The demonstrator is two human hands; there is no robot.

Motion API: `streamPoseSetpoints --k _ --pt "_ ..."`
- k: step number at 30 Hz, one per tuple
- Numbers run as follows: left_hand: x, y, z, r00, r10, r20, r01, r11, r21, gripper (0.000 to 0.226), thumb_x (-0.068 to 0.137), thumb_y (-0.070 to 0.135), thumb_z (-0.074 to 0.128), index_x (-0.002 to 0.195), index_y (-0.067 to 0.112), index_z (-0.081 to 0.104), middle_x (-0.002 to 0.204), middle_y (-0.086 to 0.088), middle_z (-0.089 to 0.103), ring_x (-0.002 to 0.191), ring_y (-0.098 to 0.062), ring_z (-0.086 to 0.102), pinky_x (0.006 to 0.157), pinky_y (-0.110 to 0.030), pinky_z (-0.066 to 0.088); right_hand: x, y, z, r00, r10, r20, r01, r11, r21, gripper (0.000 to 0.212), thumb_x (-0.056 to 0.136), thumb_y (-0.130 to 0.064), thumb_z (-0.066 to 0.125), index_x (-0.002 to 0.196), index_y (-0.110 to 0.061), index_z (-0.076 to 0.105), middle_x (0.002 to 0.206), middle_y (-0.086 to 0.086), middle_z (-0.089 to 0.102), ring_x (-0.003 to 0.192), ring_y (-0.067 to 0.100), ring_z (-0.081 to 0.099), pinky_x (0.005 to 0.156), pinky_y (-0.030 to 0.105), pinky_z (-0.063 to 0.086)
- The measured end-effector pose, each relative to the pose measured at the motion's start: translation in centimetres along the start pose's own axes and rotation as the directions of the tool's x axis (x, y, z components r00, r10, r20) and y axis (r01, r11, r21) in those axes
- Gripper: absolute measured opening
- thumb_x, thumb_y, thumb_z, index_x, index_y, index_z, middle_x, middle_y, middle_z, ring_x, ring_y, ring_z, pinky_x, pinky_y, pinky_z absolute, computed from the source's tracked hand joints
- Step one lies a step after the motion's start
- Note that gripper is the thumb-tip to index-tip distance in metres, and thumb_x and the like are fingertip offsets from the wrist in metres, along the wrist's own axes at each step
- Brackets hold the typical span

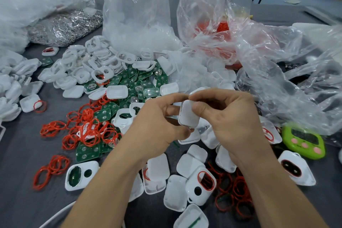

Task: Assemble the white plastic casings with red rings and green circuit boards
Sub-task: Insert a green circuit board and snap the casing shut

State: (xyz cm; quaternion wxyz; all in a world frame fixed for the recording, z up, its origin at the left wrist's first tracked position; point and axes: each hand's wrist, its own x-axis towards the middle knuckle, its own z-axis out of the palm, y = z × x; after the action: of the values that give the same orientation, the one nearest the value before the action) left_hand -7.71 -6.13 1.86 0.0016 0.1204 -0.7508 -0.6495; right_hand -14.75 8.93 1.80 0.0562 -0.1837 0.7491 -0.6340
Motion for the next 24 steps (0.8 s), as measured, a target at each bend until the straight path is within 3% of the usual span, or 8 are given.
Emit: streamPoseSetpoints --k 7,17,24 --pt "-0.04 0.19 -0.02 1.000 -0.006 -0.007 0.006 0.999 -0.045 0.068 0.075 -0.021 0.073 0.123 0.027 0.068 0.094 -0.008 0.080 0.091 -0.040 0.075 0.093 -0.061 0.055 -0.46 -0.08 0.10 0.998 -0.015 -0.059 0.009 0.996 -0.090 0.018 0.083 -0.013 0.084 0.087 -0.030 0.082 0.078 -0.006 0.078 0.076 0.018 0.076 0.074 0.044 0.064" --pt "-0.19 0.26 -0.08 1.000 0.012 0.006 -0.012 0.994 -0.107 0.067 0.075 -0.024 0.071 0.123 0.024 0.069 0.097 -0.009 0.080 0.095 -0.043 0.073 0.092 -0.051 0.058 -0.59 -0.25 0.53 0.989 -0.136 -0.060 0.123 0.975 -0.185 0.022 0.082 -0.011 0.084 0.089 -0.032 0.081 0.090 -0.015 0.077 0.085 0.005 0.073 0.073 0.014 0.055" --pt "-0.26 0.51 -0.22 1.000 0.025 -0.005 -0.025 0.988 -0.151 0.058 0.077 -0.017 0.075 0.119 0.023 0.072 0.096 -0.010 0.080 0.096 -0.047 0.071 0.094 -0.053 0.055 -0.64 -0.12 1.01 0.979 -0.179 -0.099 0.152 0.960 -0.235 0.021 0.086 -0.013 0.081 0.090 -0.033 0.080 0.087 -0.015 0.075 0.080 0.004 0.071 0.068 0.010 0.051"
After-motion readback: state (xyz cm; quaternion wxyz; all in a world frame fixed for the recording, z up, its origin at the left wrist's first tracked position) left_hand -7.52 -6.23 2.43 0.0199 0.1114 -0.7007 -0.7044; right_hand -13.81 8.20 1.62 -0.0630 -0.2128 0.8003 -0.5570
